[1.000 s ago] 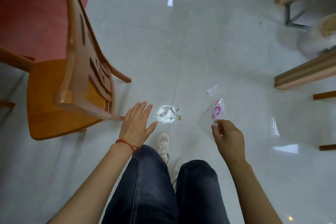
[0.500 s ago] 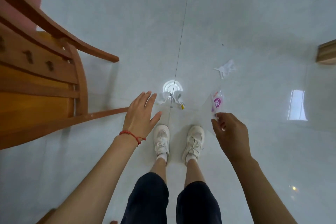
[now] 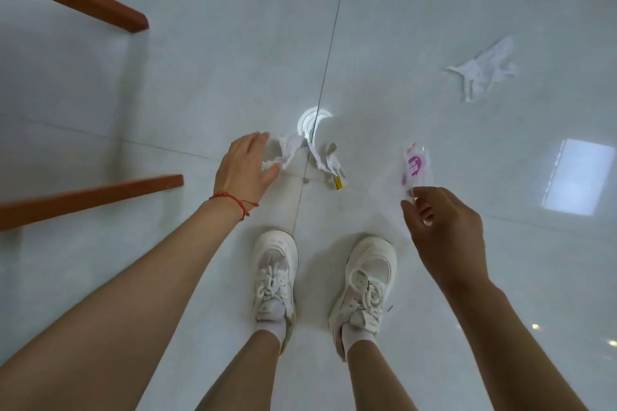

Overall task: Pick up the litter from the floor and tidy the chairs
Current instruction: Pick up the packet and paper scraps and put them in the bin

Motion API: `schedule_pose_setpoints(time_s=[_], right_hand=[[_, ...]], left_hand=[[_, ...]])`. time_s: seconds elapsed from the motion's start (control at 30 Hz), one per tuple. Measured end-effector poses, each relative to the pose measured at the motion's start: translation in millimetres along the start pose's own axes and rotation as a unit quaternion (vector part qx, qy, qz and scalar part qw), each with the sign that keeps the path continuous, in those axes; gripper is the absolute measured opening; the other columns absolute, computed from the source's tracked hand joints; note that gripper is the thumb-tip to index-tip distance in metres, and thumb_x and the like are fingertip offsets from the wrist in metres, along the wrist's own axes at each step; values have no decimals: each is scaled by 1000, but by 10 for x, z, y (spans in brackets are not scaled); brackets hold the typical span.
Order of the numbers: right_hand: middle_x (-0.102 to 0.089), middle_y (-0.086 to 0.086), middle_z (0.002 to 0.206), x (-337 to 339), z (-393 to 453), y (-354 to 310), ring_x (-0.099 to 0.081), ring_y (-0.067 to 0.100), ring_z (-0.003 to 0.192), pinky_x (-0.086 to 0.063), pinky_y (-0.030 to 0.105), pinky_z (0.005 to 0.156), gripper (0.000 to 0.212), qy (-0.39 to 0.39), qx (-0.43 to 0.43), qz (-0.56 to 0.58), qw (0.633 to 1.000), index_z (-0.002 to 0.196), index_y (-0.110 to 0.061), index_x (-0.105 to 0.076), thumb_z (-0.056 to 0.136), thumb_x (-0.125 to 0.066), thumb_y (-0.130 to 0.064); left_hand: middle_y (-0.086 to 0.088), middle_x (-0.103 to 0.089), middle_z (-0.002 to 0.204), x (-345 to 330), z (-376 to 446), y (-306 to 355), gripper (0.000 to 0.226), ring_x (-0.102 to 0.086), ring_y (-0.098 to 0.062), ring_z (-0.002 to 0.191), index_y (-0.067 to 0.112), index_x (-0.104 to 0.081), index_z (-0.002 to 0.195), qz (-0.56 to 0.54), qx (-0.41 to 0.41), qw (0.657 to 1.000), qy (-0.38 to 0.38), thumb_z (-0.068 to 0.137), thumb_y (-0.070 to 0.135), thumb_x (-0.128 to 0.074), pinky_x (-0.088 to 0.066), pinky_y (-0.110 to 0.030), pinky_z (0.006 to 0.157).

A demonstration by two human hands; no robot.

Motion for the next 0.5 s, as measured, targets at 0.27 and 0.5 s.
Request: schedule_pose_setpoints(time_s=[0.27,0.5], right_hand=[[-67,13,77,-620,370,212,-57,20,60,-51,32,59,9,-7,18,9,1000,88,0,-65,80,-67,-4],[-66,12,74,-849,477,317,-59,23,58,-53,36,57,7,-9,23,6,1000,86,-1,-65,79,-67,-3]], left_hand=[[-13,-44,135,-683,614,-376,63,-33,-27,127,6,-41,135,-3,34,999,-22,83,30,-67,-30,-31,98],[-17,-50,116,-1030,727,-441,55,-44,-32,109,4,-55,122,-14,37,999,-12,73,20,-75,-45,-38,80]])
Point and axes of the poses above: each hand's wrist, its own z-axis towards the middle knuckle, its own x-axis out of the back of the hand, y = z × x, the point moved 9 cm from there along z, towards the middle knuckle
